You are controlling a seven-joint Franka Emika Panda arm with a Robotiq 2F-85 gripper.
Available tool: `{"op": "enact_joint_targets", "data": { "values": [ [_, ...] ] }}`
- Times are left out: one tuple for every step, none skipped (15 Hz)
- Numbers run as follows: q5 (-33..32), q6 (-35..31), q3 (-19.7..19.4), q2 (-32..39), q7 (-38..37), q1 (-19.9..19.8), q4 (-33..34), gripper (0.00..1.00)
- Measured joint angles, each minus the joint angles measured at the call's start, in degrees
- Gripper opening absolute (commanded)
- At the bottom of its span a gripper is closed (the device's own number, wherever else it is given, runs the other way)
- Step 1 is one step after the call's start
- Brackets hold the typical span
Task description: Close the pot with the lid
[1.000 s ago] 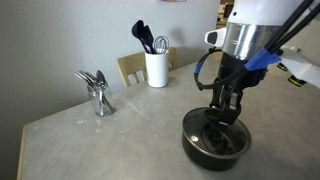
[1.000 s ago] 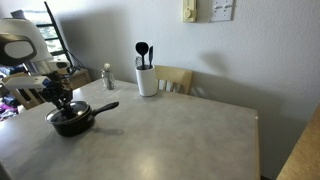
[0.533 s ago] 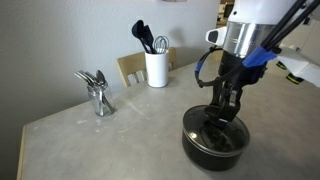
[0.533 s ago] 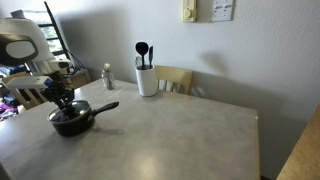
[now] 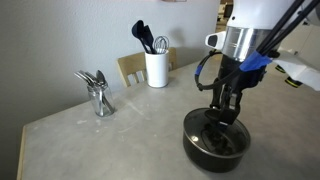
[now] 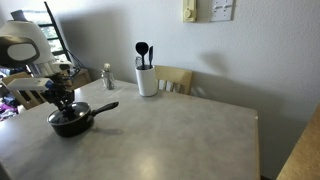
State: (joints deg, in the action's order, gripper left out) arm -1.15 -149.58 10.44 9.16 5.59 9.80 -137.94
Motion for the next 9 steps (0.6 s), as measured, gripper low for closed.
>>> {"op": "enact_joint_targets", "data": {
  "values": [
    [0.0,0.0,0.0,0.0,0.0,0.0,0.0,0.14],
    [0.0,0.0,0.1,0.0,0.0,0.0,0.0,0.14],
    [0.0,0.0,0.1,0.0,0.0,0.0,0.0,0.14],
    [0.0,0.0,0.1,0.0,0.0,0.0,0.0,0.21],
    [-0.1,0.0,0.1,0.0,0.0,0.0,0.0,0.64],
    [-0.1,0.0,0.1,0.0,0.0,0.0,0.0,0.65],
    [-0.2,0.1,0.1,0.0,0.0,0.1,0.0,0.70],
    [-0.3,0.2,0.1,0.0,0.0,0.2,0.0,0.78],
    [-0.3,0.5,0.1,0.0,-0.1,0.4,0.0,0.85]
  ]
}}
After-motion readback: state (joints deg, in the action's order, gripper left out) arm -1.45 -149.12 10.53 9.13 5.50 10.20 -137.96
